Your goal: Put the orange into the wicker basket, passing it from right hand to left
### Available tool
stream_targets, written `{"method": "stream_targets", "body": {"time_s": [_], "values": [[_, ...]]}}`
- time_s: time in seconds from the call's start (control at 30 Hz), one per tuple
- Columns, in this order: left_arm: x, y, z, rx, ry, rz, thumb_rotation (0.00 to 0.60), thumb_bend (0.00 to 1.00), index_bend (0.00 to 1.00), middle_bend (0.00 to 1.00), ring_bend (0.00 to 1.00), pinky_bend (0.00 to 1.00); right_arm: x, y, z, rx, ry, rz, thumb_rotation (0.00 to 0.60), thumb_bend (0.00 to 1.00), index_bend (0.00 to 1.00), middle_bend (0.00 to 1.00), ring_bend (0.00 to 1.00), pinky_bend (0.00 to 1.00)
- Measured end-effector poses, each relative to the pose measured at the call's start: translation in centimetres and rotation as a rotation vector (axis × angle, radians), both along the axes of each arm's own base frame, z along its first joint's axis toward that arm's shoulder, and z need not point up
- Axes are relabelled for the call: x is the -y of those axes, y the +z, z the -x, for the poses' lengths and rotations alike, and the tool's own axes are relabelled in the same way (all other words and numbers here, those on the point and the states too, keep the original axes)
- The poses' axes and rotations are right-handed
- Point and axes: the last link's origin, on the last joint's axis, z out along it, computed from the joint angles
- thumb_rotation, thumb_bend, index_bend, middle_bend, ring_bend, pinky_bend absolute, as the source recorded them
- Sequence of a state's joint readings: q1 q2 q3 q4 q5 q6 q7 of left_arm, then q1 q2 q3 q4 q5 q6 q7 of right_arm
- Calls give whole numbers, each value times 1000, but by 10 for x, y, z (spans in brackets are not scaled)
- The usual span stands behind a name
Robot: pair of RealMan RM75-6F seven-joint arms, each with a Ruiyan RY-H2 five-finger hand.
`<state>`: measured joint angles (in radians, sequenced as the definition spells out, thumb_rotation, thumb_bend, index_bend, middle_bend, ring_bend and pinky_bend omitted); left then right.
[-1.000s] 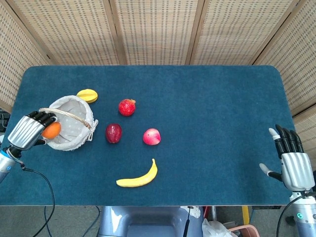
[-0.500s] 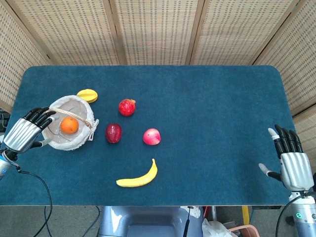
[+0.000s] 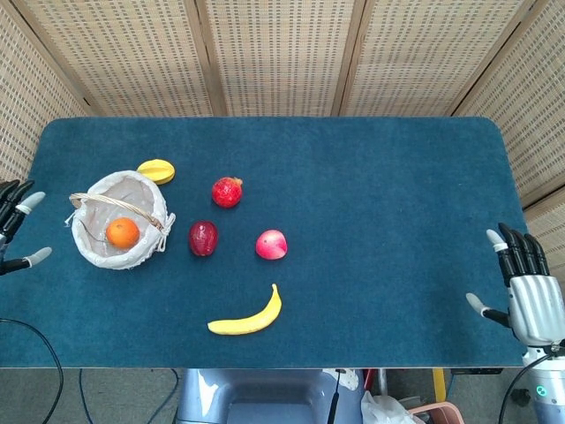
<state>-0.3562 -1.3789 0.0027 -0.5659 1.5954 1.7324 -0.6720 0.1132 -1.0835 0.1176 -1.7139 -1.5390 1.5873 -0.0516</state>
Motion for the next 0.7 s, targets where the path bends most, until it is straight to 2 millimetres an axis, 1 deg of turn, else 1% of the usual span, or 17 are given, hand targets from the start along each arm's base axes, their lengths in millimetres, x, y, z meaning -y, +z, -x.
{"method": "stream_targets", "body": {"time_s": [0.1,0.2,0.33,0.37,0.5,0.6,0.7], "values": [[11,2,0,42,66,-12,600,0,0,0,0,0,-1,1,-1,0,-9,3,600,0,0,0,0,0],[25,-3,-8,79,151,-21,600,0,0,0,0,0,-4,1,-1,-2,-36,-4,600,0,0,0,0,0],[47,-15,-29,146,276,-4,600,0,0,0,0,0,-9,4,0,-9,-78,-9,600,0,0,0,0,0],[55,-18,-37,164,314,4,600,0,0,0,0,0,-10,5,0,-10,-84,-7,600,0,0,0,0,0],[79,-26,-57,178,435,27,600,0,0,0,0,0,-12,9,0,-3,-92,-1,600,0,0,0,0,0],[94,-30,-61,153,504,37,600,0,0,0,0,0,-13,11,1,2,-95,0,600,0,0,0,0,0],[99,-34,-60,146,517,47,600,0,0,0,0,0,-13,12,1,3,-100,3,600,0,0,0,0,0]]}}
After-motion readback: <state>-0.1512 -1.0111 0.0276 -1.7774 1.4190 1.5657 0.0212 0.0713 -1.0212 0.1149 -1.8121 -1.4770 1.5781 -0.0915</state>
